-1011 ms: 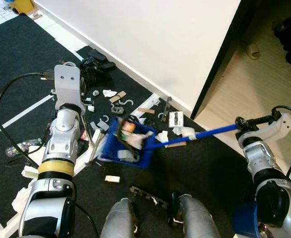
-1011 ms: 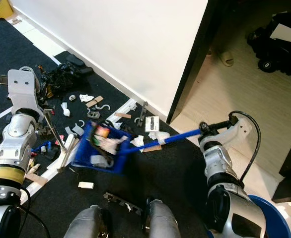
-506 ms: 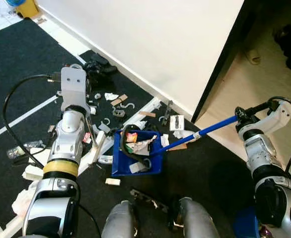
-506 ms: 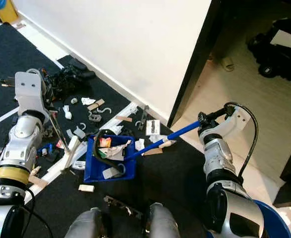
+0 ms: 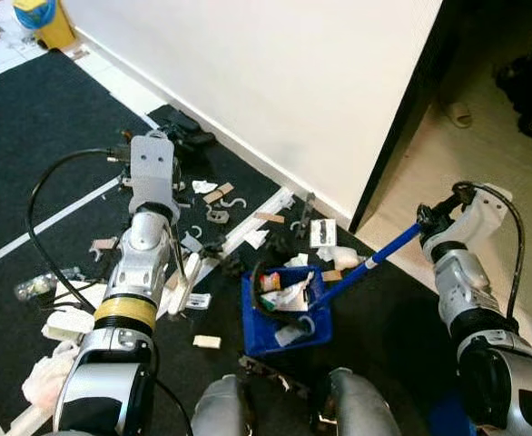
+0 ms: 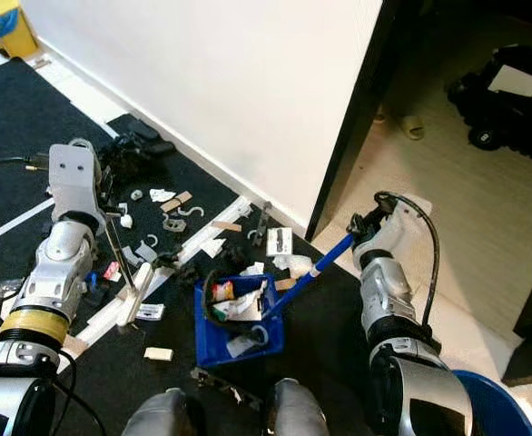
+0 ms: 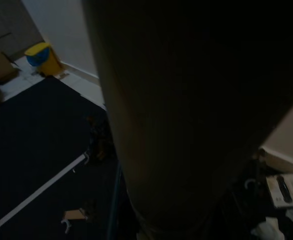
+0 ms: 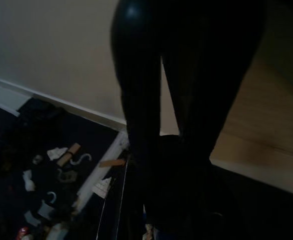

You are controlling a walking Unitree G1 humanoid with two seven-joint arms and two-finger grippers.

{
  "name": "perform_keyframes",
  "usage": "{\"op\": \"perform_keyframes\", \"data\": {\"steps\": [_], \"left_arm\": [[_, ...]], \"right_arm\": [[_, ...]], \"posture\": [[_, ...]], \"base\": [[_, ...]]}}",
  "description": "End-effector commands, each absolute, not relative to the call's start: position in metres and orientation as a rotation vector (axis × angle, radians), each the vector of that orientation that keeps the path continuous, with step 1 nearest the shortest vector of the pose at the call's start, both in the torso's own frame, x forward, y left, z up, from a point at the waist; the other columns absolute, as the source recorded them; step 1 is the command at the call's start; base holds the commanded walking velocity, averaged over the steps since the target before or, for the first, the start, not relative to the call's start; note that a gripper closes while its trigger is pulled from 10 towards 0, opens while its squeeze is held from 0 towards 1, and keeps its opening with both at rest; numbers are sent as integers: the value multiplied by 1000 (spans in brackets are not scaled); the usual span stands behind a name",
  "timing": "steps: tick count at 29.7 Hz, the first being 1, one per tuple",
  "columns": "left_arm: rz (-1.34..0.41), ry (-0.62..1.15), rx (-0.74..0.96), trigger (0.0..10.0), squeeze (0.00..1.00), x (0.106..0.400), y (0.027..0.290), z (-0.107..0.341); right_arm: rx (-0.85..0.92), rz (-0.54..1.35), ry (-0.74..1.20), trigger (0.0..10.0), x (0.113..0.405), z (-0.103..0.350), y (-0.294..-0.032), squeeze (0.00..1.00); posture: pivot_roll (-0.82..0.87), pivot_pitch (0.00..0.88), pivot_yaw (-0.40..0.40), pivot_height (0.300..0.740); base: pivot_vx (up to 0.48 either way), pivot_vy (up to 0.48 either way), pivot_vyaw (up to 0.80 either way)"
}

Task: Sweep floor

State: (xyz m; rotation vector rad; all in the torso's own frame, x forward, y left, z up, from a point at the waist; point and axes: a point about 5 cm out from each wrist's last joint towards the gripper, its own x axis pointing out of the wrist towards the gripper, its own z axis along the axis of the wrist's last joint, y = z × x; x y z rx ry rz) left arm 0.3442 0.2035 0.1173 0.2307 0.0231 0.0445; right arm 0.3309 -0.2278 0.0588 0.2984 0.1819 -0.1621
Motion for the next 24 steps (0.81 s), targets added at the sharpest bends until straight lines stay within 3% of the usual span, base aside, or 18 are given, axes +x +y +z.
{"op": "perform_keyframes", "data": {"steps": [1, 6, 24], "left_arm": [[40, -19, 239, 10000, 0, 347, 199, 124], [46, -15, 234, 10000, 0, 347, 198, 122], [43, -3, 228, 10000, 0, 346, 195, 115]], "right_arm": [[300, -166, 120, 10000, 337, 70, -227, 0], [241, -177, 10, 10000, 338, 83, -231, 0], [209, -205, 90, 10000, 331, 65, -221, 0]], "posture": [[59, 0, 6, 740], [59, 0, -2, 740], [52, 0, -3, 740]], "base": [[0, 0, 0], [0, 0, 0], [0, 0, 0]]}}
